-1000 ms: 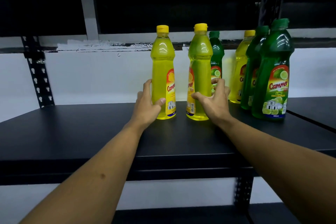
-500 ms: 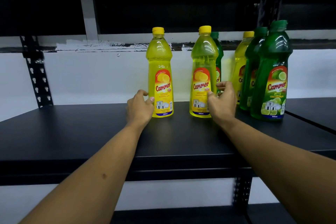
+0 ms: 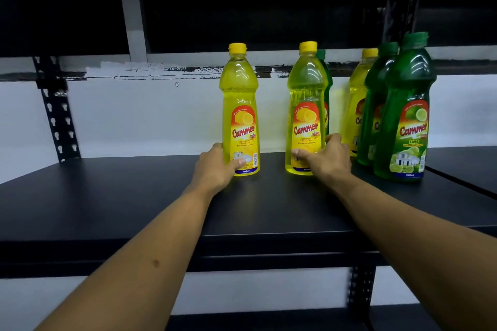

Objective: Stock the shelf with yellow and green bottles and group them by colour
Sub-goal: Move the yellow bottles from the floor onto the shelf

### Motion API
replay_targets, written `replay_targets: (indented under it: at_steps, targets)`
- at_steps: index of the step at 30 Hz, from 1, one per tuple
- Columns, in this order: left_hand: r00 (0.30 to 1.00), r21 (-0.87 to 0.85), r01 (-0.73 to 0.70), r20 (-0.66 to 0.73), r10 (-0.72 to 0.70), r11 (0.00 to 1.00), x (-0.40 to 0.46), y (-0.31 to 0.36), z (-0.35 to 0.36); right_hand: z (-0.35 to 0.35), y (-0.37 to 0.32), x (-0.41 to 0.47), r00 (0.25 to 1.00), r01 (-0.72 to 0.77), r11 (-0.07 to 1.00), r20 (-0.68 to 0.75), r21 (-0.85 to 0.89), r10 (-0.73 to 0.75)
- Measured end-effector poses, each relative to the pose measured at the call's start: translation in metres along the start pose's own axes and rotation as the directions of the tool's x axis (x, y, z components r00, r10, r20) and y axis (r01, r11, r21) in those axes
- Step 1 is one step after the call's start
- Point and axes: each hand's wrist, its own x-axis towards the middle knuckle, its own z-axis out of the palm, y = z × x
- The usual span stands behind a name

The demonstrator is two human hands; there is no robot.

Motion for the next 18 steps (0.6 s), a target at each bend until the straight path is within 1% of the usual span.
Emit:
replay_targets:
  at_steps: [4,8,10,14,18]
  targets:
    - [1.0,0.032,-0.003,0.0,0.003,0.999,0.001,0.0,0.0,-0.002,-0.002,-0.004,0.998,-0.008,0.998,-0.056,-0.07,0.004]
    - [0.999,0.026,-0.024,0.023,0.024,0.999,0.0,0.0,-0.001,-0.007,-0.001,-0.002,0.989,-0.075,0.996,-0.132,-0.049,0.068]
    - [0.998,0.006,-0.04,0.046,0.04,0.999,0.0,0.0,0.0,-0.01,0.001,0.001,0.985,-0.083,0.996,-0.157,-0.03,0.078]
    - [0.992,-0.027,-0.067,0.104,0.069,0.997,-0.001,0.001,0.001,-0.011,0.008,0.007,0.987,-0.077,0.997,-0.144,-0.003,0.075]
    - [0.989,-0.025,-0.082,0.123,0.085,0.996,-0.002,0.003,0.002,-0.01,0.008,0.009,0.992,-0.062,0.998,-0.109,0.004,0.062]
